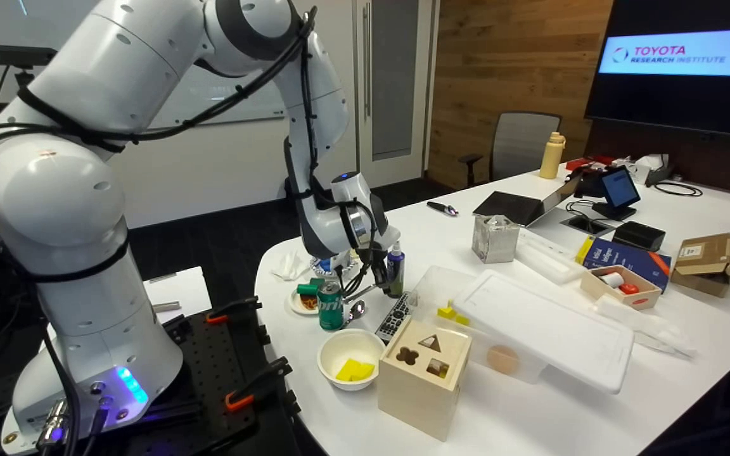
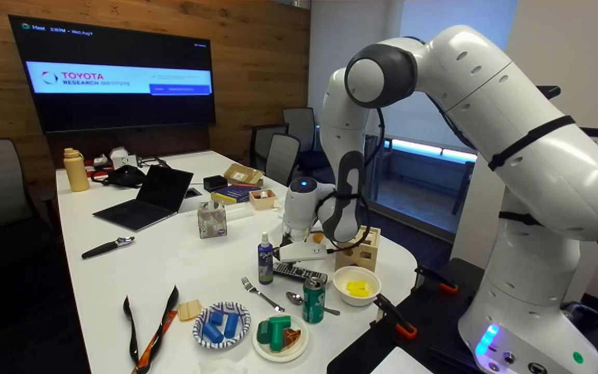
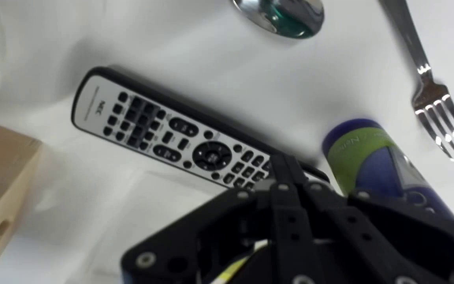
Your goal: Press a button on the remote
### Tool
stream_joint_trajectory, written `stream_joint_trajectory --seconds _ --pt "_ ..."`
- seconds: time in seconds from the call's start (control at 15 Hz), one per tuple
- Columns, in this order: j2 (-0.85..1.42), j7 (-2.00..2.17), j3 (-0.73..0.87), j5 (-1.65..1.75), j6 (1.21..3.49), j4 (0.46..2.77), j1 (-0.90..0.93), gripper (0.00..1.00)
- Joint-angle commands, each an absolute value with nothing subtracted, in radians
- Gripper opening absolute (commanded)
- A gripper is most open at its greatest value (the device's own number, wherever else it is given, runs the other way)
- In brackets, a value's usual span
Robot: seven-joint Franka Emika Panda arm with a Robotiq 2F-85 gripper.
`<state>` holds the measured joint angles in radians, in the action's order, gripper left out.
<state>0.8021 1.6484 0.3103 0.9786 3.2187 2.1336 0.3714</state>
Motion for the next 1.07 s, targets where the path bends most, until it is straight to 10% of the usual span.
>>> stream_joint_trajectory --seconds 0.0,0.73,1.0 --pt "0.598 1.597 0.271 0.998 3.036 2.243 0.398 0.26" --pt "0.302 1.160 0.027 0.746 2.907 2.345 0.213 0.99" --pt "0.269 1.011 -0.052 0.627 2.881 2.357 0.137 1.00"
